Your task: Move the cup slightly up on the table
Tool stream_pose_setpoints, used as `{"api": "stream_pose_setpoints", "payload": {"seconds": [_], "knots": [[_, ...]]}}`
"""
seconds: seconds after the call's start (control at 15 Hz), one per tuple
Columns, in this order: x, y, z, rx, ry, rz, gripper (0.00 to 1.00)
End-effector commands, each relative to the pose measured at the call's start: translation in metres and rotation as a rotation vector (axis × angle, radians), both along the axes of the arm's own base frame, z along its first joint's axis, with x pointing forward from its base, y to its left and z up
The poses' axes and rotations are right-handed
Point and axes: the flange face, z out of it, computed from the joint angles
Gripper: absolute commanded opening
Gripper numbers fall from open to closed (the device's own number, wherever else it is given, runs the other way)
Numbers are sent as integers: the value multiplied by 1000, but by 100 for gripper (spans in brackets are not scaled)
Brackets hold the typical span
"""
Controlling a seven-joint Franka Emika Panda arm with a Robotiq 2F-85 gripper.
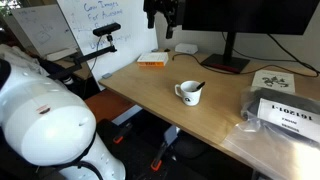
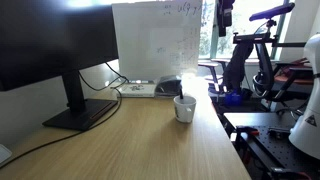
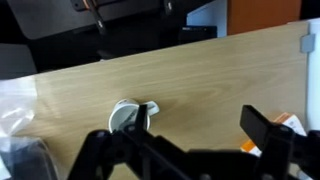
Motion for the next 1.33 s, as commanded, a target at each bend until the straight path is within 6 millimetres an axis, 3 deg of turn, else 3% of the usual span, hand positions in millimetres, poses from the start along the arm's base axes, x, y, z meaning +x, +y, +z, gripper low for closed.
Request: {"api": "stream_pose_setpoints", "payload": {"seconds": [0.0,0.13,0.27,0.4,0.73,0.93,1.27], "knots": [[0,0,0,0,1,0,100],[3,0,-2,12,9,-2,100],[15,1,-13,-8,34,-111,100],[39,3,-36,-35,44,-239,100],[108,-3,-132,-65,85,-504,100],[130,-22,-184,-90,121,-664,100],[152,-51,-233,-67,187,-924,100]]}}
